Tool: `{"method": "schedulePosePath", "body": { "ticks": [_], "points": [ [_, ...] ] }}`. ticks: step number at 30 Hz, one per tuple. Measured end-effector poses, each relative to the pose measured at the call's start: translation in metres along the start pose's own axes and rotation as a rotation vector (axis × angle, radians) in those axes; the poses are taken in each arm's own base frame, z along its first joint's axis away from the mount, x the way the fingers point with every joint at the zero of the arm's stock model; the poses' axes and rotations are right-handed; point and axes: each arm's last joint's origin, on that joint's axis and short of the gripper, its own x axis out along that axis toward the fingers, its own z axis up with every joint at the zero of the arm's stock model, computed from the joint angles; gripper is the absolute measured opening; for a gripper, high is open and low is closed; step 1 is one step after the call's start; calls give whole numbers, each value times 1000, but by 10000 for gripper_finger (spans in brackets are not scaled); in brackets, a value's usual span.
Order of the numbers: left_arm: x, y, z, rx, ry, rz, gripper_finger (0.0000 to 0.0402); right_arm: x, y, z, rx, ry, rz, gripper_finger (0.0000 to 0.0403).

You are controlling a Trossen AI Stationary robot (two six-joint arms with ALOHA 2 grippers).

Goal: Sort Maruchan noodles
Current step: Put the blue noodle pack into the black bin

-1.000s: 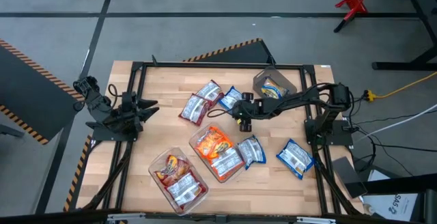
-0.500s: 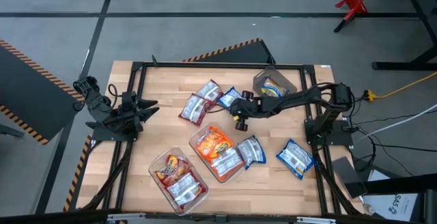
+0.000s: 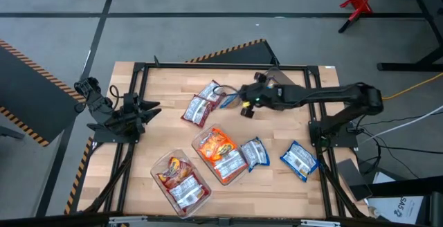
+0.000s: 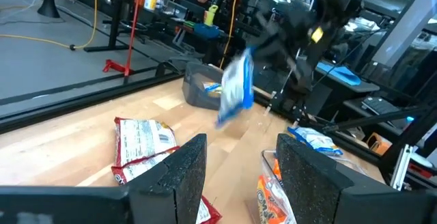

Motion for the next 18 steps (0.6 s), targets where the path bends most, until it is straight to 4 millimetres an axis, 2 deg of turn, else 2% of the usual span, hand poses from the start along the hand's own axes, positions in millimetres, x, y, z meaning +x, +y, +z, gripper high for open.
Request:
{"method": "schedulePosePath", "body": {
  "ticks": [3, 10, 14, 18],
  "points": [
    [0, 0, 0, -1, 0, 0, 172, -23, -15, 2, -7, -15, -101, 1],
    [0, 0, 0, 2, 0, 1, 172, -62, -51, -12, 0, 57, -343, 0],
    [0, 0, 0, 1, -8, 14, 172, -67, -67, -23, -9, 127, -418, 0],
    [0, 1, 0, 5, -9, 17, 172, -57, -75, -40, -47, 192, -449, 0]
  ]
}}
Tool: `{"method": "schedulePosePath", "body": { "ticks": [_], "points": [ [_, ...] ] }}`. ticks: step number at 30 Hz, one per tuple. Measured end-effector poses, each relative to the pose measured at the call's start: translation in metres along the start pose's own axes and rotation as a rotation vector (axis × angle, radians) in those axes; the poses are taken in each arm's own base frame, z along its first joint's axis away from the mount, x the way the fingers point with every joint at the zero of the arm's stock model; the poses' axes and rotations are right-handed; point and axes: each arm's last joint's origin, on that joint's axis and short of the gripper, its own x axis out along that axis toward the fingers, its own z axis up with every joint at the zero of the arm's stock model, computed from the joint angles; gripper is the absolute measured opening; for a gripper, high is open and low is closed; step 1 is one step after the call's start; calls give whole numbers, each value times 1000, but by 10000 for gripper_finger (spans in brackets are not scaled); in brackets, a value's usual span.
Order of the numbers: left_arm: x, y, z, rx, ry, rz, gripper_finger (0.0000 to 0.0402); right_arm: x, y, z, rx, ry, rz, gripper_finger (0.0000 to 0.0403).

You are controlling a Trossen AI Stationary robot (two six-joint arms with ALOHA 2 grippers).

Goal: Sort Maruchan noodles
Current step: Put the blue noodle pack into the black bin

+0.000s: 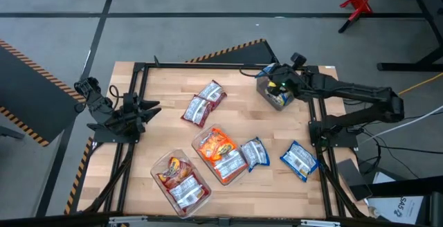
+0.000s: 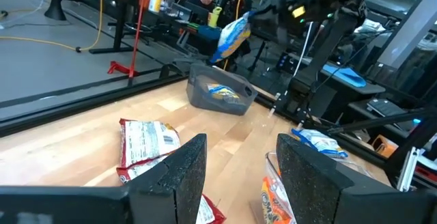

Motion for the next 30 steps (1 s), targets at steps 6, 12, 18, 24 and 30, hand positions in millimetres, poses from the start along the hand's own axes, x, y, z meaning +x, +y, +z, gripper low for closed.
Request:
{"method": "schedulePosePath", "body": {
  "ticks": [6, 12, 18, 24, 30],
  "points": [
    [0, 0, 0, 0, -1, 1, 172, 27, 7, -31, -16, 37, -36, 0],
    [0, 0, 0, -1, -2, 3, 172, 50, 18, -61, 35, -19, 14, 0],
    [0, 0, 0, -6, -2, 4, 172, 61, 34, -85, 64, 25, 48, 0],
    [0, 0, 0, -1, -4, 6, 172, 62, 40, -94, 120, 69, 105, 6],
    [0, 0, 0, -2, -2, 3, 172, 59, 46, -107, 164, 185, 197, 31]
  ]
}}
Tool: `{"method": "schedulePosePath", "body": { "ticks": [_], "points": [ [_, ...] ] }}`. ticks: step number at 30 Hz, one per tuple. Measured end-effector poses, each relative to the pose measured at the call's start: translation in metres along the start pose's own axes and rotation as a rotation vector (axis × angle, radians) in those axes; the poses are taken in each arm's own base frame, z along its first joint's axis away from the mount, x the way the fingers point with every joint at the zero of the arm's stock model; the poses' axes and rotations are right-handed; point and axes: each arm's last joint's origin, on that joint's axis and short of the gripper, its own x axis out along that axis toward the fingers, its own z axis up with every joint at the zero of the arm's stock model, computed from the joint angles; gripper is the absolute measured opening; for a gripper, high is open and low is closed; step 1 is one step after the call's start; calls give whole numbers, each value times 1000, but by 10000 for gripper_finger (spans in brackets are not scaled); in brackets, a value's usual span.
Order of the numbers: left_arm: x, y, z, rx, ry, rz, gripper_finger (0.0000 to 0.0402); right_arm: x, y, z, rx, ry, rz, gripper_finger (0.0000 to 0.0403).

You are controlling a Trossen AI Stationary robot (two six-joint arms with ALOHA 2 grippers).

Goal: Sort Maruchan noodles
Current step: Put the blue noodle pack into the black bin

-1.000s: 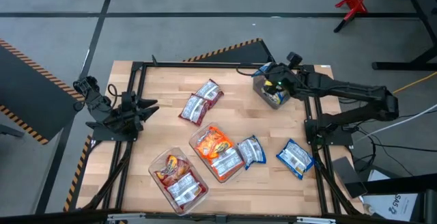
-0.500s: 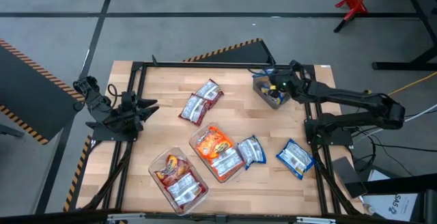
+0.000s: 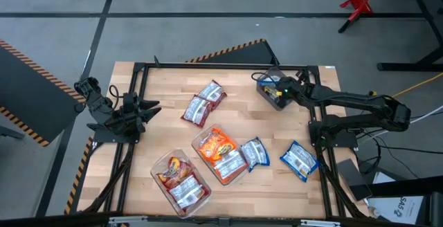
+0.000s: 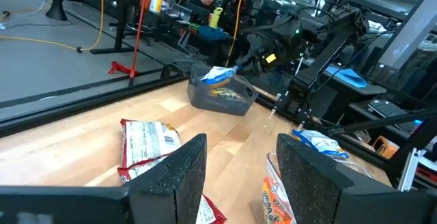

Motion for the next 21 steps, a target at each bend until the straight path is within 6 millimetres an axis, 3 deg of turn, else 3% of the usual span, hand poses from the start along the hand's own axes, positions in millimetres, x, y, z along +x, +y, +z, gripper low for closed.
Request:
{"method": "schedulePosePath", "body": {
  "ticks": [12, 21],
  "points": [
    [0, 0, 0, 0, 2, -2, 172, -6, 8, -15, 152, 149, 306, 158],
    [0, 0, 0, -6, 4, -7, 172, -41, 9, -13, 259, 12, 477, 167]
  ]
}}
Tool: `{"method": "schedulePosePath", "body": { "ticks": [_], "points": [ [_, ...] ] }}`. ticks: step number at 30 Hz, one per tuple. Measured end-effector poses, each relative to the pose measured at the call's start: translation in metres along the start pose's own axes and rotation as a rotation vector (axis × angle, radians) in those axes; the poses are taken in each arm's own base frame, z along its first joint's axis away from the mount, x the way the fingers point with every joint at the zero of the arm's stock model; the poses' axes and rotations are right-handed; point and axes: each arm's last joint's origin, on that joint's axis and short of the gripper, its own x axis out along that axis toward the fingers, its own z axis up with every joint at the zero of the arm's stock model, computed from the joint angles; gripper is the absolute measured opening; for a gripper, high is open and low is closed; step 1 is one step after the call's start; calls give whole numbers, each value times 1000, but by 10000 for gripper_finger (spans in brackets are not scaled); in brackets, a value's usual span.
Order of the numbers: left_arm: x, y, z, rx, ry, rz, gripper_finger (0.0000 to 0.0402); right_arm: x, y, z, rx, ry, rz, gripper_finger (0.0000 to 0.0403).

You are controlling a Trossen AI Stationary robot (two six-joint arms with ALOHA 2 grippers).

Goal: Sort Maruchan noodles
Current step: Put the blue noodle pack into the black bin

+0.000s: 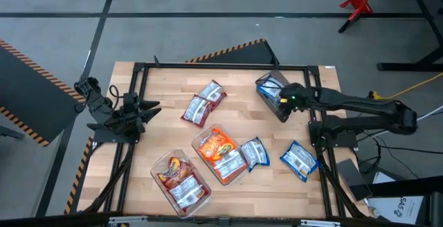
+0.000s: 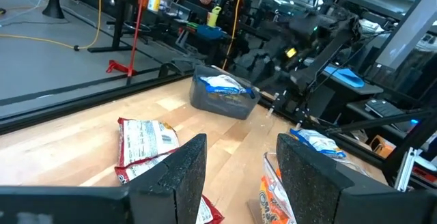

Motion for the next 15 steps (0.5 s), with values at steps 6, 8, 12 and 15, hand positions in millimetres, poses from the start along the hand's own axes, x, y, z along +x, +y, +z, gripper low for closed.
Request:
{"method": "schedulePosePath", "body": {
  "ticks": [6, 8, 12, 15],
  "points": [
    [0, 0, 0, 1, 0, 1, 172, -22, -1, 8, 75, -225, -132, 155],
    [0, 0, 0, 7, -2, 3, 172, -23, -3, 14, 126, -303, -207, 151],
    [0, 0, 0, 9, -5, 10, 172, -17, 1, 27, 124, -394, -252, 143],
    [0, 0, 0, 9, -5, 9, 172, -4, 4, 32, 110, -382, -291, 139]
  ]
}}
